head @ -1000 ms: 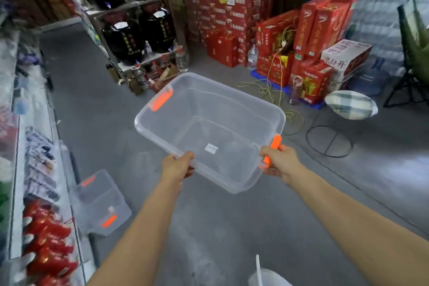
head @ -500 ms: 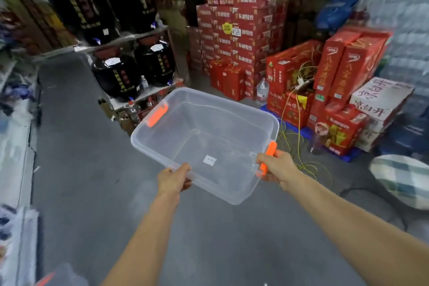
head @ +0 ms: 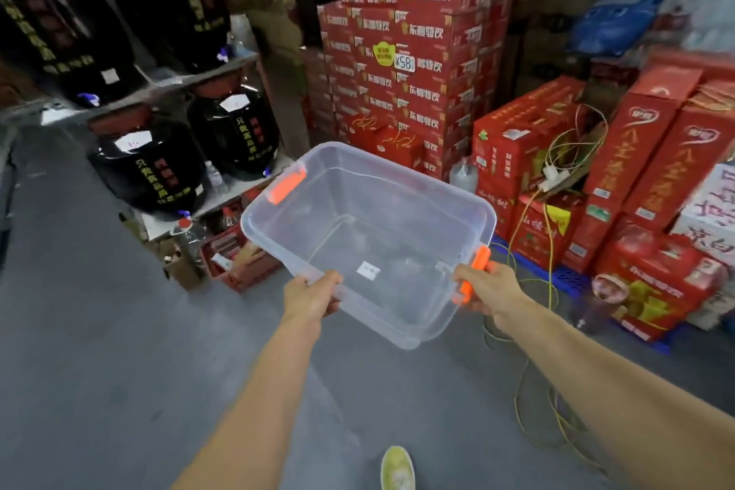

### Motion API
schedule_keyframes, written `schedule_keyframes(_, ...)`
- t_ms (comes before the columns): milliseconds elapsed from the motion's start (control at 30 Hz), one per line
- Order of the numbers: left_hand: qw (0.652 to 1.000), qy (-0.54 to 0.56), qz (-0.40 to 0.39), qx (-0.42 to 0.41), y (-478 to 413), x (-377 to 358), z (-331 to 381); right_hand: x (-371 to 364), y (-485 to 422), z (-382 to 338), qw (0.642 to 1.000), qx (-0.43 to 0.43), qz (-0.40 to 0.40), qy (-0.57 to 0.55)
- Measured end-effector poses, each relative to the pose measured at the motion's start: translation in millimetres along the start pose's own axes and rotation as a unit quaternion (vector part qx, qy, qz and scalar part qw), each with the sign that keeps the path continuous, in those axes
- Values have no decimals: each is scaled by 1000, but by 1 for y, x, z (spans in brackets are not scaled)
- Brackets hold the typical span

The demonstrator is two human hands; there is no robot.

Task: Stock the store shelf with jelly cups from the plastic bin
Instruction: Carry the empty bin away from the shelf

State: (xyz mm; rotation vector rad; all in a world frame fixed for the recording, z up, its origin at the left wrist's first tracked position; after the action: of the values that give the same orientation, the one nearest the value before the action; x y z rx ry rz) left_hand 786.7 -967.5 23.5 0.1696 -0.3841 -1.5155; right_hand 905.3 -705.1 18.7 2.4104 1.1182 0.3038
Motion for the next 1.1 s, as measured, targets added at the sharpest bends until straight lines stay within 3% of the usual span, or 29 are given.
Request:
schedule_keyframes(233,996,-45,-72,-3,-144,-133,90,1,-146,-93,997,-15,64,-43)
schedule_keyframes(467,989,-69,-127,6,-265,-295,134,45,-302,-159,989,-29,122,-73)
schedule_keyframes(733,979,-95,-176,37,-356,-501,190,135,-464,-266,983,-32,163,-73)
schedule_keyframes(1100,953,-156,-256,46,-447,-735,236,231,-627,-338,964,-60,241,-89)
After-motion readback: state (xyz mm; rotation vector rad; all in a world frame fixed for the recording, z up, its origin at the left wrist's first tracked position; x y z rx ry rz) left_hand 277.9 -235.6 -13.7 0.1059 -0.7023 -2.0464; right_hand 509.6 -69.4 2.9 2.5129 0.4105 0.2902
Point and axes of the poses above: each hand's wrist, its own y-axis away from the middle knuckle, its own x-axis out of the back of the hand, z = x × y, the point moved 5 cm from there along -y, towards the middle knuckle, and after that the axes turned 2 degrees about -x, right-handed, at the moved point
